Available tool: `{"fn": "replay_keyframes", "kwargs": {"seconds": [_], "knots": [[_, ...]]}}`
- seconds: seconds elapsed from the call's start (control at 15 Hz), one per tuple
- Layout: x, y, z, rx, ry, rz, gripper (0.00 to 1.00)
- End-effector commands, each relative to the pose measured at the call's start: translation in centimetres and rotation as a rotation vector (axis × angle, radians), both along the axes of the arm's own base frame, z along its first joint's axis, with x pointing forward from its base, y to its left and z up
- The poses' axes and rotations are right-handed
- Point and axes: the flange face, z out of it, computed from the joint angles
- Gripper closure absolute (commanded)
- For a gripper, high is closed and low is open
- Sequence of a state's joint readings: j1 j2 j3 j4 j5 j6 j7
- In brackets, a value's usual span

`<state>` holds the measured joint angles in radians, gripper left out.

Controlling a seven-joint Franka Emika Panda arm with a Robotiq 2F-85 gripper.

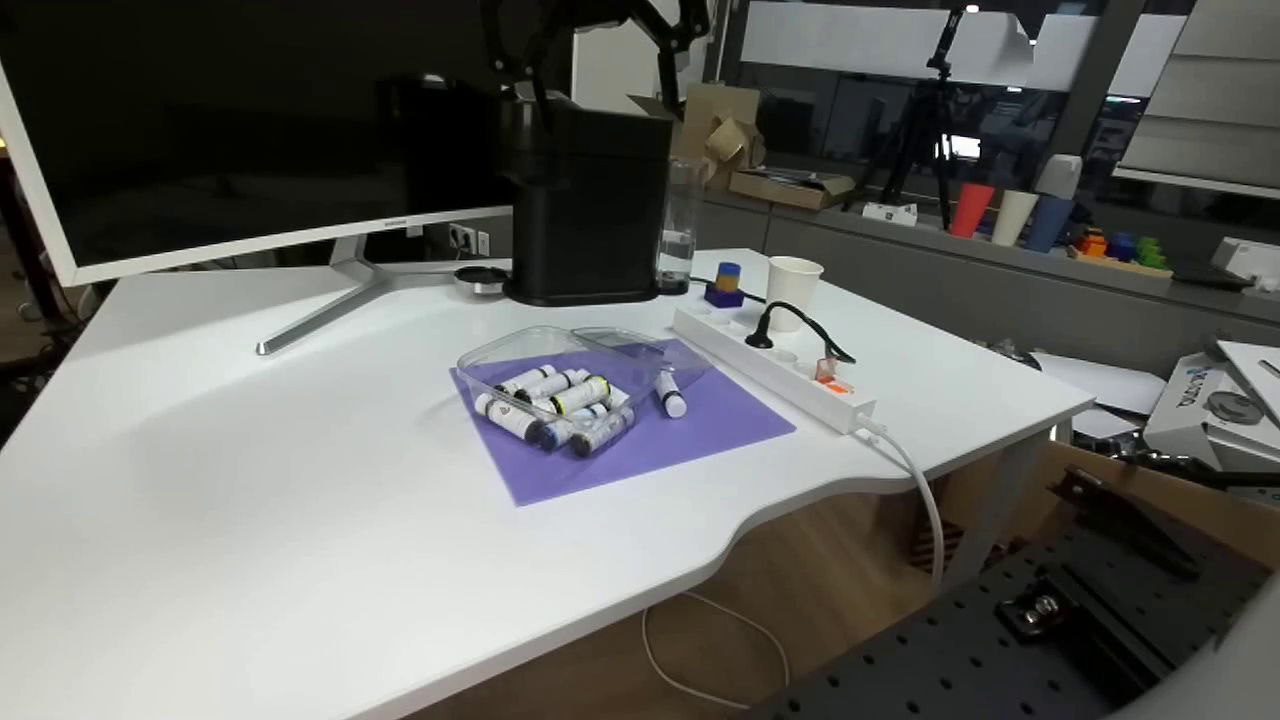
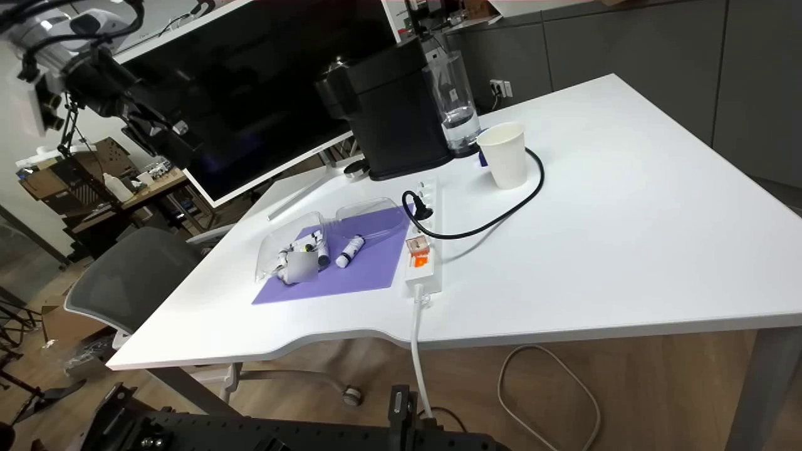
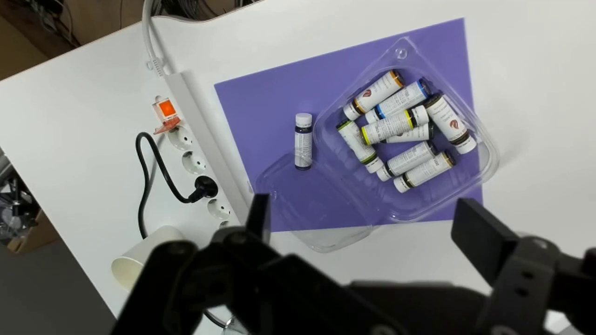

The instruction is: Close the pack containing bottles on the table

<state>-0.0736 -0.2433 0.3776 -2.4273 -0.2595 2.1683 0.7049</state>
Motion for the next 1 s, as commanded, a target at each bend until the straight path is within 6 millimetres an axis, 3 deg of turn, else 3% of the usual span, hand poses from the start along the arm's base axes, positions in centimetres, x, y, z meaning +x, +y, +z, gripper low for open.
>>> {"fn": "replay_keyframes", "kwargs": {"seconds": [0.0,0.4,0.93], "knots": [[0.0,-0.7,0.5,0.009,-0.093,-0.105,0.0],[-0.5,-7.2,-2.2,0.131,-0.218,-0.354,0.0],[-3.5,-19.1,-10.0,0.343,-0.406,-0.645,0.0]]}}
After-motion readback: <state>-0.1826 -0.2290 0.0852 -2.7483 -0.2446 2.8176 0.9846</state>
